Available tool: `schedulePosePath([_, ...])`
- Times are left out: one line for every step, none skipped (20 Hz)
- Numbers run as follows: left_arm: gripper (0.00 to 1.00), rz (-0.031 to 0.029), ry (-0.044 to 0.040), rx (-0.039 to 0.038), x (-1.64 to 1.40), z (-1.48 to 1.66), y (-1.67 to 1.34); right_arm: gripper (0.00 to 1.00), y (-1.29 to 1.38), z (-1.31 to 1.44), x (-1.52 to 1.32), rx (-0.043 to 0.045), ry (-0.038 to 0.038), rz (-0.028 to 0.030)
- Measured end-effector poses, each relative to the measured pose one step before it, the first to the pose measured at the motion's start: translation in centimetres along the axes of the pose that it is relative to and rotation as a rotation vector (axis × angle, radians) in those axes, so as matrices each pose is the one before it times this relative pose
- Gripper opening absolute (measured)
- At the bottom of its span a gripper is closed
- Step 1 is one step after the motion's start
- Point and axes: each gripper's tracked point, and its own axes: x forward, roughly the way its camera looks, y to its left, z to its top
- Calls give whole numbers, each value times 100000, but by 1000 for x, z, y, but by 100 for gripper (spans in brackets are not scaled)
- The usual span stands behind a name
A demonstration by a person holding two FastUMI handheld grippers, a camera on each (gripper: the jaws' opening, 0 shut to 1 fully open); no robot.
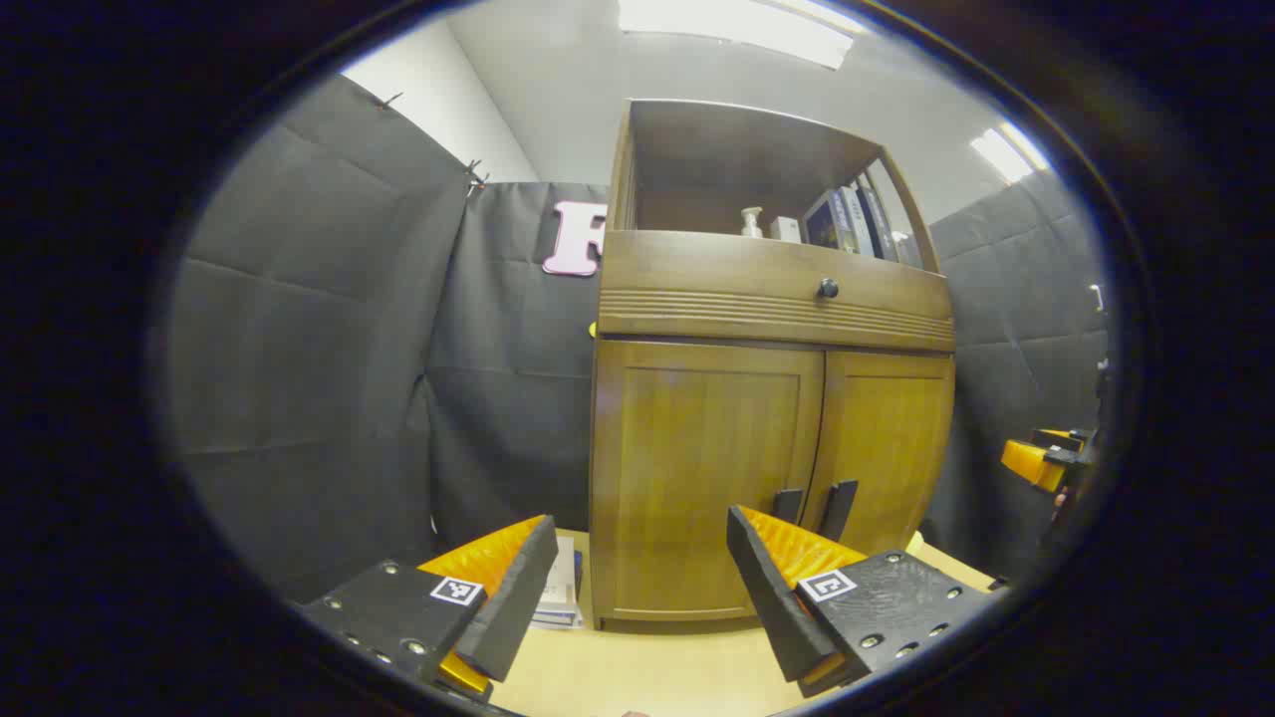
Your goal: Open the right door of the double-door shoe cabinet with the right hand, and open the left door with the left hand.
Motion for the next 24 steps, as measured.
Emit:
schedulePosePath([100,-534,-304,502,-139,-72,22,96,-124,-80,-97,180,150,-889])
schedulePosePath([100,-521,-170,144,-45,-348,-125,96,-150,-51,-10,255,135,-1316])
schedulePosePath([100,7,319,-632,74,-391,-160,96,-83,-229,-166,347,654,-1172])
schedulePosePath([100,145,494,-1771,111,-674,-310,96,73,-121,-116,571,518,-334])
schedulePosePath([100,-272,1269,-2727,150,-710,-332,98,21,-434,-356,394,623,111])
schedulePosePath([100,-1100,987,-2428,67,-987,-424,98,145,-300,-577,-85,581,131])
schedulePosePath([100,-1284,521,-1085,-45,-611,-495,97,65,-368,-909,-367,76,-320])
schedulePosePath([100,-520,455,621,-143,-388,-345,97,58,10,-324,-91,-193,-495])
schedulePosePath([100,-154,547,1628,-38,-3,93,96,187,73,162,335,36,-287])
schedulePosePath([100,-301,563,1913,-94,-89,-47,97,343,35,-61,473,210,361])
schedulePosePath([100,-363,483,1759,-31,-10,-105,97,416,-112,-24,-28,127,555])
schedulePosePath([100,-285,170,1422,-86,-307,-144,97,196,-115,-130,-833,-3,467])
schedulePosePath([100,-313,-155,823,-127,-41,-59,97,129,-173,-174,-1236,116,294])
schedulePosePath([100,-278,-281,487,-190,-257,-79,97,216,13,-70,-926,206,362])
schedulePosePath([100,180,-132,20,-86,-198,4,97,290,-133,-98,-197,455,622])
schedulePosePath([100,407,136,-266,-17,-125,86,97,350,-104,27,407,600,662])
schedulePosePath([100,630,236,-494,36,-131,72,97,321,-70,48,497,586,602])
schedulePosePath([100,766,131,-559,-48,-49,55,97,296,-16,82,165,452,599])
schedulePosePath([100,782,16,-706,9,46,60,97,209,-35,164,-243,323,323])
schedulePosePath([100,708,77,-831,-10,-174,-16,97,280,116,174,-229,159,549])
schedulePosePath([100,854,145,-854,58,-24,128,97,244,30,140,-137,-19,589])
schedulePosePath([100,1136,371,-859,28,-217,119,98,213,42,225,-69,90,444])
schedulePosePath([100,1087,283,-558,-42,-68,90,97,279,46,157,179,338,416])
schedulePosePath([100,1042,112,-181,44,24,108,97,366,9,213,368,391,682])
